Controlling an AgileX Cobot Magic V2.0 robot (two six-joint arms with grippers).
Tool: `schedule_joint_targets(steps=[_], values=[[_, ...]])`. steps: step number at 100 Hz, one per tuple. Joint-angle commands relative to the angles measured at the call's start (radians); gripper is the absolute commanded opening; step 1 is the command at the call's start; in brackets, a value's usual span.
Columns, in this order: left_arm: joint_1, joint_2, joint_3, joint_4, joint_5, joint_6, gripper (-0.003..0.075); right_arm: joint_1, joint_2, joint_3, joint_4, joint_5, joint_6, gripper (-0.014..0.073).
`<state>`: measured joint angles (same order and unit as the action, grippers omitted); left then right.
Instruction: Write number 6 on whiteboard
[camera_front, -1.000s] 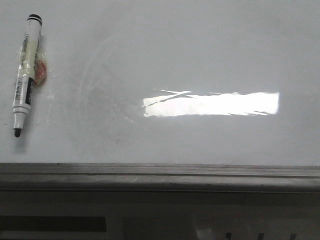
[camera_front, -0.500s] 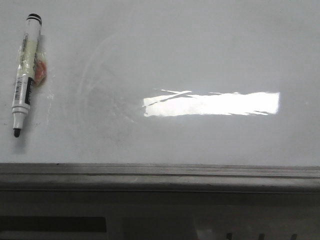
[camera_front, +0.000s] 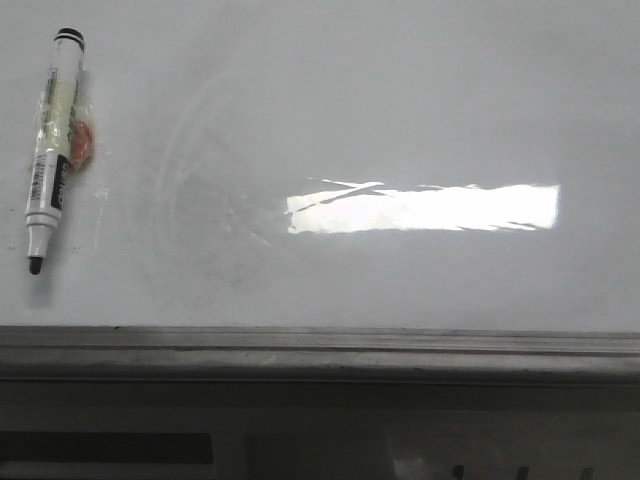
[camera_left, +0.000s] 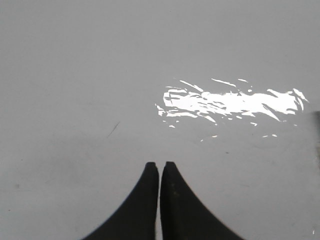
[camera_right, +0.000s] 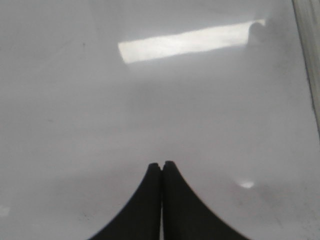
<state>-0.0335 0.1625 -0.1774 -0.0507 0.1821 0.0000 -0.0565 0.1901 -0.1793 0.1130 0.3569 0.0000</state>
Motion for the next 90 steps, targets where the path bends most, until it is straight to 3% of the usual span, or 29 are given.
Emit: schedule_joint_targets(steps=[1, 20, 44, 69, 90], values=[[-0.007, 0.079, -0.068, -0.031, -0.061, -0.009, -0.0020, -0.006, 0.065, -0.050, 0.017, -0.040, 0.000, -0.0064], [-0.007, 0.141, -0.105, -0.012, -0.077, -0.009, 0.0003, -0.006, 0.090, -0.050, 0.015, -0.066, -0.007, -0.0064], [-0.007, 0.140, -0.105, -0.025, -0.078, -0.009, 0.0281, -0.006, 0.090, -0.050, 0.015, -0.076, -0.007, -0.0064], [-0.031, 0.144, -0.105, -0.046, -0.092, 0.053, 0.0286, -0.006, 0.090, -0.050, 0.015, -0.085, -0.007, -0.0064], [-0.184, 0.144, -0.105, -0.137, -0.092, 0.055, 0.0289, -0.006, 0.090, -0.050, 0.015, -0.085, -0.007, -0.0064]])
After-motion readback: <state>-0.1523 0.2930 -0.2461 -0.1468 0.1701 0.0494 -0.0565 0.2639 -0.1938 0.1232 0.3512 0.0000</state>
